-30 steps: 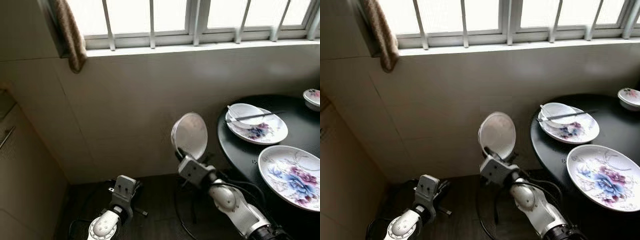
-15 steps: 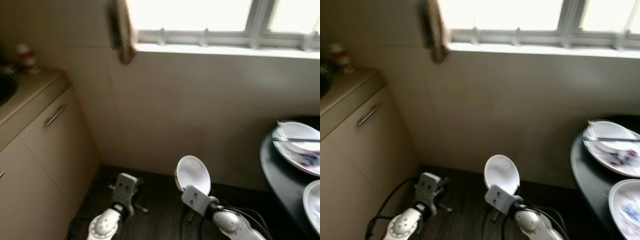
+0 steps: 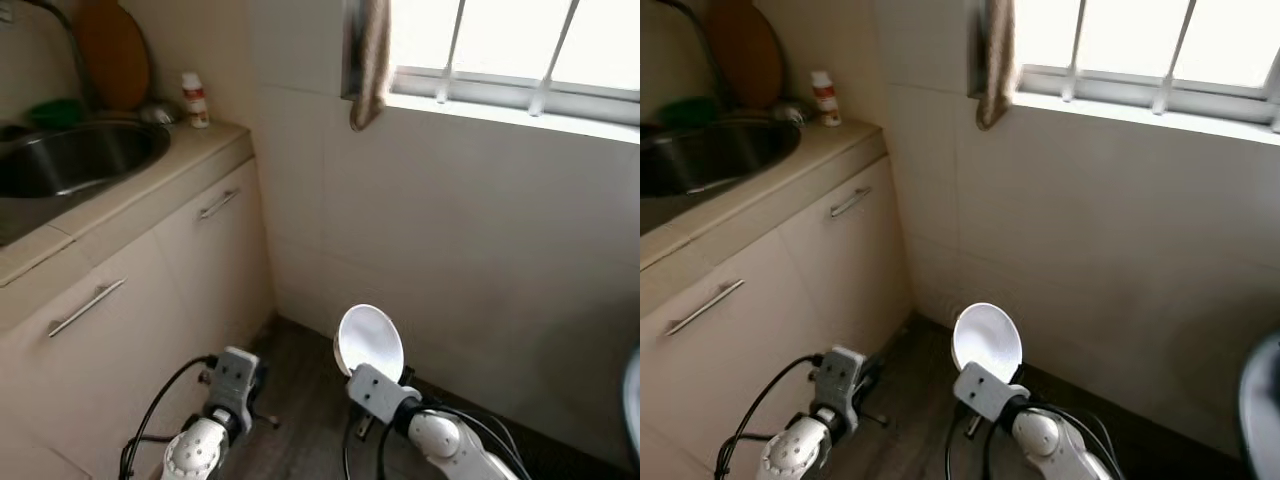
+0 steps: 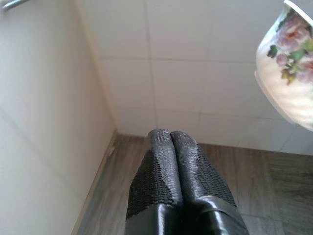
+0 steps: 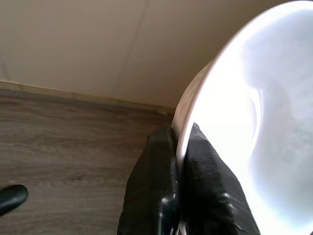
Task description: Kitchen organization
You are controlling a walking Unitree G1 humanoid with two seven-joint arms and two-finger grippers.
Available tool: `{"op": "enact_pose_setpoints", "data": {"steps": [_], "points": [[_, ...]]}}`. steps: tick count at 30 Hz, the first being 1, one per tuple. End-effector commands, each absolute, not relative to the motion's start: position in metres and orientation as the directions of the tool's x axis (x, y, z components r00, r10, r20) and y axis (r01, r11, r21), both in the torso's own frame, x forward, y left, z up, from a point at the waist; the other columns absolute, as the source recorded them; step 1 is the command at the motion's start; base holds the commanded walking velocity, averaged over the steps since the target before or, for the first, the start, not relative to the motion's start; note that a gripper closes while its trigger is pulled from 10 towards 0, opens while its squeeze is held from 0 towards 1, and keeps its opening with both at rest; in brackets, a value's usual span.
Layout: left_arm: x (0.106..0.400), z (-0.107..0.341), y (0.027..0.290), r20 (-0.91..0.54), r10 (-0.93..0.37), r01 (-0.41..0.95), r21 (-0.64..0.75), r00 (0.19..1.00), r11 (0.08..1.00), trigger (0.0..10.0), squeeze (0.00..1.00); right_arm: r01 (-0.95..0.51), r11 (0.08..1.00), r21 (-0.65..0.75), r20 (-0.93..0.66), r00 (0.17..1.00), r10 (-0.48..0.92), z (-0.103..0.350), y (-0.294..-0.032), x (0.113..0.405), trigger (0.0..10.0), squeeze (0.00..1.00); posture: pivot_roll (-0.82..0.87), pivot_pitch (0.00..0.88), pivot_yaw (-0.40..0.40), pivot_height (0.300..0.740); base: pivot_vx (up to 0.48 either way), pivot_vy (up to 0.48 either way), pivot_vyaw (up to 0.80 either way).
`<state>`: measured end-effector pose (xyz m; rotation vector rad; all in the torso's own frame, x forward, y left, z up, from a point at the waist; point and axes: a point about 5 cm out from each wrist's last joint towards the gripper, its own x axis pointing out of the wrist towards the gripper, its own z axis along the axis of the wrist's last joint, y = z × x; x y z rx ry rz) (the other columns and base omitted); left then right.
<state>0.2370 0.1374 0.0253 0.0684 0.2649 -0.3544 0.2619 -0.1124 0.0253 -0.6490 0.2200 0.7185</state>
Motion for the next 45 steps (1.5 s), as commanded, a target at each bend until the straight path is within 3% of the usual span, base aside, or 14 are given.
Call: {"op": "enact_pose_setpoints", "data": {"steps": [1, 22, 26, 34, 38, 45], "points": [[0.237, 0.026, 0.135, -0.263, -0.348, 0.364, 0.015, 0.9, 0.931, 10.0, 0.0, -0.648, 0.613, -0.452, -0.39, 0.761, 0.518, 0.027, -0.117, 0.266, 9.8, 0.0, -0.08, 0.0, 0.021, 0.74, 0.0, 0.0, 0.8], [0.236, 0.034, 0.141, -0.196, -0.284, 0.304, 0.083, 0.939, 0.949, 10.0, 0.0, -0.558, 0.688, -0.464, -0.323, 0.83, 0.455, 0.035, -0.121, 0.274, 10.0, 0.0, -0.09, 0.0, 0.019, 0.74, 0.0, 0.0, 0.04], [0.235, 0.048, 0.148, -0.092, -0.236, 0.245, 0.105, 0.967, 0.964, 10.0, 0.0, -0.454, 0.746, -0.488, -0.193, 0.889, 0.415, 0.053, -0.126, 0.283, 10.0, 0.0, -0.09, 0.0, 0.021, 0.74, 0.0, 0.0, 0.0], [0.254, 0.091, 0.15, 0.08, -0.226, 0.213, 0.146, 0.971, 0.966, 10.0, 0.0, -0.32, 0.839, -0.441, 0.043, 0.926, 0.375, 0.094, -0.123, 0.296, 10.0, 0.0, -0.08, 0.0, 0.022, 0.74, 0.224, 0.0, 0.56], [0.269, 0.123, 0.147, 0.202, -0.219, 0.192, 0.145, 0.955, 0.971, 10.0, 0.0, -0.194, 0.888, -0.417, 0.275, 0.904, 0.326, 0.148, -0.118, 0.309, 10.0, 0.0, -0.08, 0.0, 0.026, 0.74, 0.306, 0.0, 0.32], [0.274, 0.142, 0.139, 0.265, -0.227, 0.195, 0.141, 0.937, 0.971, 10.0, 0.0, -0.166, 0.873, -0.458, 0.361, 0.863, 0.354, 0.174, -0.11, 0.313, 10.0, 0.0, -0.09, 0.0, 0.027, 0.74, 0.303, 0.0, 0.11]]}}
